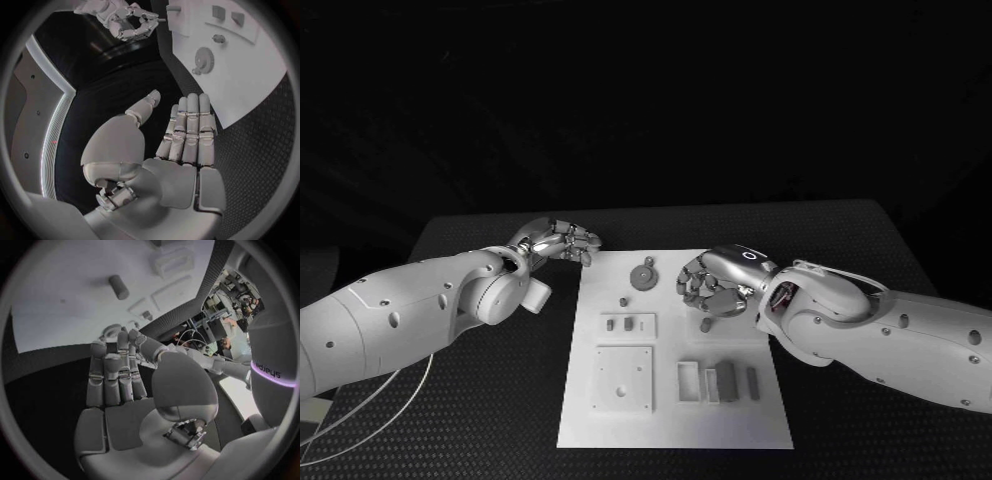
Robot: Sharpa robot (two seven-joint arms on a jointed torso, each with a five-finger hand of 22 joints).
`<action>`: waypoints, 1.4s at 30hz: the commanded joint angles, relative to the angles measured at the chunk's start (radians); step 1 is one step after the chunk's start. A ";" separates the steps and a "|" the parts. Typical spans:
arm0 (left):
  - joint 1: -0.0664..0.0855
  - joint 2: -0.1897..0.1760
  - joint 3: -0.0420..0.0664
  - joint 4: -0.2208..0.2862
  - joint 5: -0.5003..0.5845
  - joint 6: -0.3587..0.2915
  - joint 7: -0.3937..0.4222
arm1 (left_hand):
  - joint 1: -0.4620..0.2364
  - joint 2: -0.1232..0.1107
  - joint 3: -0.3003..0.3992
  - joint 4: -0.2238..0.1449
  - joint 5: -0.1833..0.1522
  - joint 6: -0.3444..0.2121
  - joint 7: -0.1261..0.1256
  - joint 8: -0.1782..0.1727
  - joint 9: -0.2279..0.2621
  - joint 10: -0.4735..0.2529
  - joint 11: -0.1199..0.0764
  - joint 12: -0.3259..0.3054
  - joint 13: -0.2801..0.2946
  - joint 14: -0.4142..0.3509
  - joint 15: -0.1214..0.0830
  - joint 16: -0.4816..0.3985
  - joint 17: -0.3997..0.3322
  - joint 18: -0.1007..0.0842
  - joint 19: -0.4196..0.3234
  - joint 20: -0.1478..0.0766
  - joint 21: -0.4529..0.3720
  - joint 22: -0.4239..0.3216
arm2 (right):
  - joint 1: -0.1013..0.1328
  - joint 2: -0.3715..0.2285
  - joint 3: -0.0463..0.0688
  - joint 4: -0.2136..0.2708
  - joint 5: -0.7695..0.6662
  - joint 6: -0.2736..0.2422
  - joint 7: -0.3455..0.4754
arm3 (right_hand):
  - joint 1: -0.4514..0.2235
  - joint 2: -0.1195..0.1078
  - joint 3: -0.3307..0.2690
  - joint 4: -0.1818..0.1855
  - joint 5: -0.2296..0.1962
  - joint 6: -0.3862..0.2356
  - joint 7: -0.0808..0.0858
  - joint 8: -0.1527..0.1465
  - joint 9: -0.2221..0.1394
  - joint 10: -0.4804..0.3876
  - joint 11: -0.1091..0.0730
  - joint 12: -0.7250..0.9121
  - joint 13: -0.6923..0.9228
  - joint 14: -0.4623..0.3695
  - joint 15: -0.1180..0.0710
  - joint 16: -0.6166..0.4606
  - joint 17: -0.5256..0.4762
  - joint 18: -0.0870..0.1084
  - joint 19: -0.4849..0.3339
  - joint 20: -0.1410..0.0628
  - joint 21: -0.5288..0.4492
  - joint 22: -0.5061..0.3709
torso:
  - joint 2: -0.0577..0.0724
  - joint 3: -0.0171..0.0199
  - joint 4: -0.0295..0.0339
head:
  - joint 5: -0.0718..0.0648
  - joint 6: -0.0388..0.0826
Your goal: Assemble the parts on the task board
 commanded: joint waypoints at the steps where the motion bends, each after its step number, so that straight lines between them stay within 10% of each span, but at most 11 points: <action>1: 0.001 0.001 0.001 -0.002 0.007 0.008 0.006 | 0.000 0.003 -0.006 -0.001 0.000 -0.005 -0.001 0.004 -0.002 -0.007 0.003 0.004 -0.001 0.008 0.001 -0.006 0.002 0.010 0.007 0.000 -0.004 -0.001 | -0.008 0.012 0.000 0.009 0.105 -0.076 0.082 | -0.003 -0.002 0.000 0.001 0.000 0.004 0.002 0.001 0.004 0.006 0.003 -0.003 -0.002 0.003 -0.003 -0.005 0.001 0.022 0.009 0.000 -0.007 -0.002 | -0.001 -0.0013 -0.0005 | 0.014 -0.002; 20: 0.001 0.022 0.001 -0.035 0.010 0.007 0.008 | 0.000 0.004 -0.006 -0.001 0.000 -0.005 -0.001 0.005 -0.002 -0.007 0.003 0.004 -0.001 0.009 0.001 -0.008 0.003 0.010 0.007 0.000 -0.005 -0.001 | -0.124 0.122 0.000 -0.048 0.002 -0.075 0.125 | -0.002 -0.003 -0.002 0.000 0.000 0.003 0.003 0.000 0.005 0.005 0.003 -0.007 -0.002 0.003 -0.003 -0.005 0.002 0.022 0.010 -0.001 -0.007 -0.001 | -0.003 -0.0045 -0.0017 | 0.114 -0.034; 42: 0.001 0.032 0.001 -0.037 0.010 0.011 0.008 | 0.000 0.004 -0.007 -0.001 0.000 -0.005 -0.001 0.006 -0.003 -0.007 0.003 0.005 -0.002 0.009 0.001 -0.010 0.006 0.009 0.007 0.000 -0.006 -0.001 | -0.181 0.180 -0.015 -0.093 -0.083 -0.056 0.129 | 0.000 -0.004 -0.003 0.000 0.000 0.003 0.002 0.000 0.008 0.008 0.003 -0.010 -0.002 0.003 -0.003 -0.004 0.005 0.022 0.011 -0.002 -0.007 0.000 | -0.003 -0.0034 -0.0029 | 0.143 -0.057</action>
